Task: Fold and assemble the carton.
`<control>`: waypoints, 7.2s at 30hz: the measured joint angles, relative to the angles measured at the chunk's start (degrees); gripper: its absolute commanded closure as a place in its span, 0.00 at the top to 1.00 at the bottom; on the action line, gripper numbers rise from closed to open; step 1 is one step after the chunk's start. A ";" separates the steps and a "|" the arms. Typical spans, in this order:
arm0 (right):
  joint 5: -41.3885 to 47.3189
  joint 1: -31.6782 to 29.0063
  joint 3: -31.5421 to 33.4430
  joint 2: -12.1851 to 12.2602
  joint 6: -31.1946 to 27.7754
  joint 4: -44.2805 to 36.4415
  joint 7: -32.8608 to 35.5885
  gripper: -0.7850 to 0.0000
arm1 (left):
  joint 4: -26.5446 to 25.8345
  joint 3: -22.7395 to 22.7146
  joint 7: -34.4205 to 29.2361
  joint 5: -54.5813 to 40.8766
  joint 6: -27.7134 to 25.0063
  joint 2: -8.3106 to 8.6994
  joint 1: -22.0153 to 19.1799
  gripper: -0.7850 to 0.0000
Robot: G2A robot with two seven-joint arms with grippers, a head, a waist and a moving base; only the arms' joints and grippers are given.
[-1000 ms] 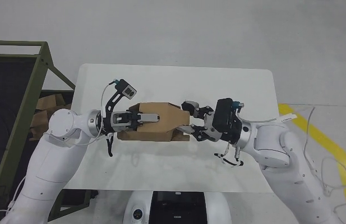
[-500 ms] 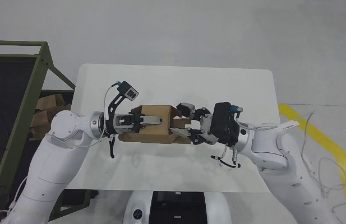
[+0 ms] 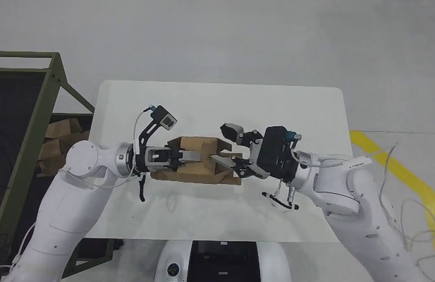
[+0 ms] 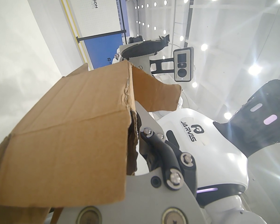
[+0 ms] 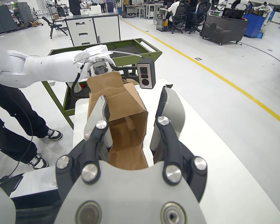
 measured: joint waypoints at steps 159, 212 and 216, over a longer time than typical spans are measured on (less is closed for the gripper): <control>4.02 4.83 -4.58 0.69 0.10 -1.01 8.04 0.50 | 1.74 -1.56 -6.91 -11.81 4.77 -1.43 -1.47 0.00; 17.44 1.26 4.47 1.95 -0.64 2.75 4.85 0.58 | 7.05 3.20 -9.64 -19.71 15.77 -2.62 -7.97 0.00; 17.20 2.62 3.00 1.67 0.03 3.12 5.12 0.58 | 7.26 3.38 -9.88 -19.60 15.82 -2.68 -8.25 0.00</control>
